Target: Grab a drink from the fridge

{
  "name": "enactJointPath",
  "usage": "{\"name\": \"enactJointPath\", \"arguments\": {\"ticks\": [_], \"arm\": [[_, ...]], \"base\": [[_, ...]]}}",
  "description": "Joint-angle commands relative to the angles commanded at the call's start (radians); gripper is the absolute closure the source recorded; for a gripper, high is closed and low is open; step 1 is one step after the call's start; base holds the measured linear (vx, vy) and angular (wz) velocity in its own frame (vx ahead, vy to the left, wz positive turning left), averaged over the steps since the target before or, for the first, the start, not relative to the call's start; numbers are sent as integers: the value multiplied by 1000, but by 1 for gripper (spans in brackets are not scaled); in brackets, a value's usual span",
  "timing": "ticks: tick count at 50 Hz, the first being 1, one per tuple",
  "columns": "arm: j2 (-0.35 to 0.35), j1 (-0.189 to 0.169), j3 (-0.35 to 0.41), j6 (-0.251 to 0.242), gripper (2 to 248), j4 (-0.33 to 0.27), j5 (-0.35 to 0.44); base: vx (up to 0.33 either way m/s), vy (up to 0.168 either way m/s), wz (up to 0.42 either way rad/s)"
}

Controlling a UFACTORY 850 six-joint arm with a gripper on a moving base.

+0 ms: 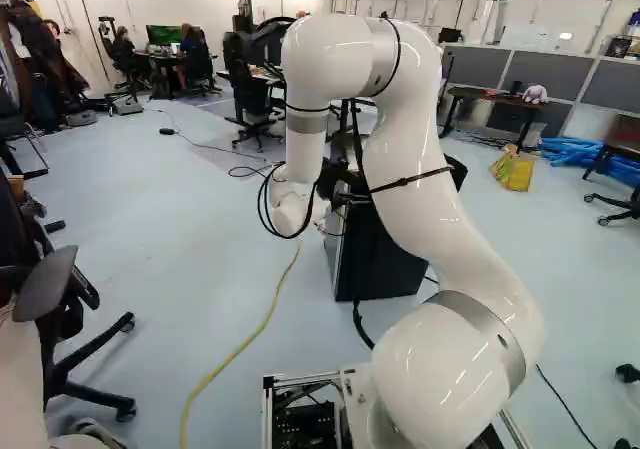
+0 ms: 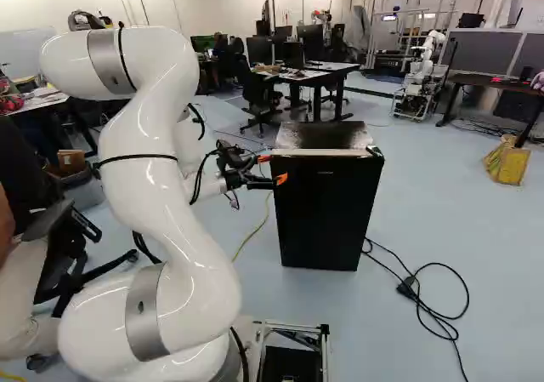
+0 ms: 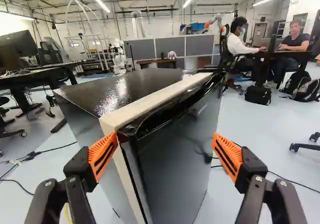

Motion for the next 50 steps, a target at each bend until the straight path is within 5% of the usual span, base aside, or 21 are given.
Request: {"name": "enactJointPath", "arguments": {"ticks": [28,50], "arm": [[12,-49,25,0,3,0,0],[67,-56,137,0,3,0,0]], "base": [[0,0,0],[0,-5,-5]]}}
